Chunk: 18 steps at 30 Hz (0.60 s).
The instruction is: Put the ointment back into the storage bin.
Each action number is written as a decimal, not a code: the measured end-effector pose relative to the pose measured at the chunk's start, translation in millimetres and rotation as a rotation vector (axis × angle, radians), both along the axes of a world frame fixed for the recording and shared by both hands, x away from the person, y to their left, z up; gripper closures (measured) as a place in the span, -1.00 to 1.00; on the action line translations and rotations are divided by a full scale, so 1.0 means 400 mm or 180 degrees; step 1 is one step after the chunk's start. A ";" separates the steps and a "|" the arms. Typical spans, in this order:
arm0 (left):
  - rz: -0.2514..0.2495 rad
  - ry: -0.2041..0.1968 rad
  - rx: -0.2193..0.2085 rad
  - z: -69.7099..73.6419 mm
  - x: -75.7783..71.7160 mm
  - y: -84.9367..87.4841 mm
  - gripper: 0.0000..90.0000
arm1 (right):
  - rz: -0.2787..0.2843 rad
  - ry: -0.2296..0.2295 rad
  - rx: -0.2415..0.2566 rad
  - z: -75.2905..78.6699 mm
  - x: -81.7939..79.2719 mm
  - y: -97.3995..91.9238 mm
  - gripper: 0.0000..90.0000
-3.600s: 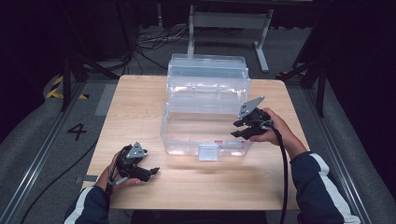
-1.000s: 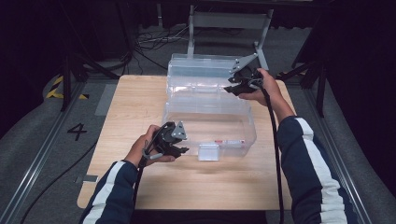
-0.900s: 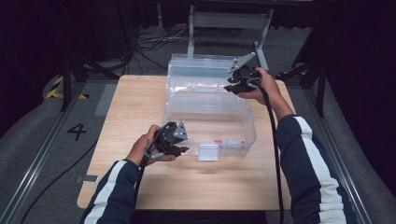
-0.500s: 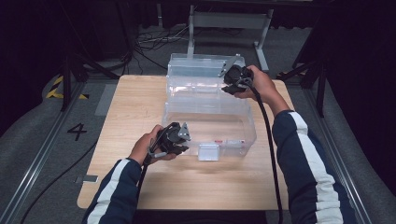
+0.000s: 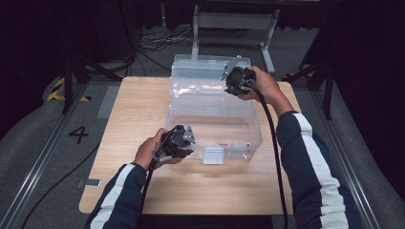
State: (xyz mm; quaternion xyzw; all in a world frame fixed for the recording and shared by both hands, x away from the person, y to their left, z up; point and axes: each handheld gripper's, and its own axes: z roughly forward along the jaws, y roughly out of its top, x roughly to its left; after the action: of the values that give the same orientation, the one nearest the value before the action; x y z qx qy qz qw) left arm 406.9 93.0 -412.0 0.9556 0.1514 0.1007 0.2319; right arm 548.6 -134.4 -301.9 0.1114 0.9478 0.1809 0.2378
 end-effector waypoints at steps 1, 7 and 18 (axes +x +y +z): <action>0.0014 -0.0001 0.0003 0.000 -0.001 -0.001 0.58 | 0.0018 -0.0004 -0.0024 0.001 -0.002 0.002 0.80; 0.0043 0.0026 0.0006 -0.001 0.000 -0.001 0.55 | 0.0061 0.0009 -0.0113 0.006 -0.010 0.004 0.85; 0.0130 0.0051 -0.0036 -0.004 -0.003 -0.004 0.49 | 0.0127 0.0008 -0.0159 0.011 -0.028 0.000 0.90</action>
State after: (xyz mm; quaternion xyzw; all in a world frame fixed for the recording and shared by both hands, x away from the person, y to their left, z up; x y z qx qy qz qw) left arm 405.5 91.5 -413.7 0.9517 0.1732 0.0969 0.2341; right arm 537.5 -134.2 -297.5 0.0868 0.9543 0.1618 0.2357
